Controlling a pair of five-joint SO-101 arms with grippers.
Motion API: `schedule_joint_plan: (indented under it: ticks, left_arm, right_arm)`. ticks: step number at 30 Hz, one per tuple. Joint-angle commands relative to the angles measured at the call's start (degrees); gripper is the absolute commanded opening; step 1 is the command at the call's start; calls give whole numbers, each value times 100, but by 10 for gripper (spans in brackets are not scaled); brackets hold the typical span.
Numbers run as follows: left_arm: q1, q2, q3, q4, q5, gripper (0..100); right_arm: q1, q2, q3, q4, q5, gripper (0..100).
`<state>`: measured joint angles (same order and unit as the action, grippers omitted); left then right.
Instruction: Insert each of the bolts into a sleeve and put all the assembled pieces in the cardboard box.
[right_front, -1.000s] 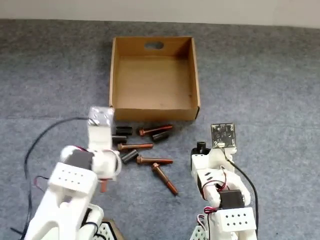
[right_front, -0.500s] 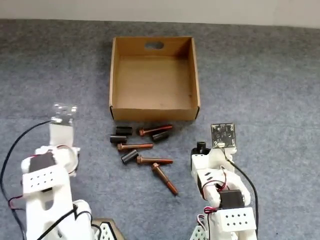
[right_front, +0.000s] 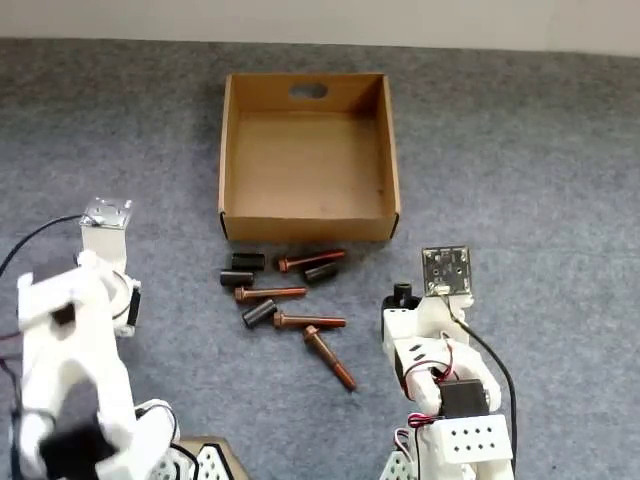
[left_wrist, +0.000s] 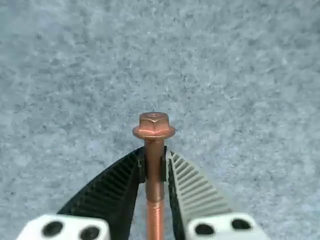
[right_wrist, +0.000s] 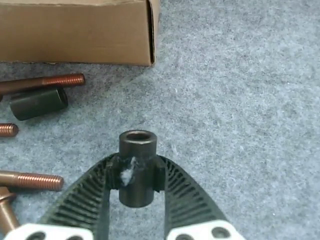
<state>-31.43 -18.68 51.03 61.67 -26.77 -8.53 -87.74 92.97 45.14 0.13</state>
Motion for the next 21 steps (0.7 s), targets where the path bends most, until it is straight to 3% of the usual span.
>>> schedule_joint_plan:
  ticks: [1,4,9,21]
  left_arm:
    - [-154,576,-567,0,-9,7]
    - [-321,848,-910,26,-9,16]
    - [-365,1156,-1200,35,-9,145]
    - [-127,2642,-1921,9,-9,130]
  right_arm:
    - [-13,-66,-13,-75,-9,6]
    - [-13,-66,-13,-75,-9,6]
    - [-13,-66,-13,-75,-9,6]
    - [-13,-66,-13,-75,-9,6]
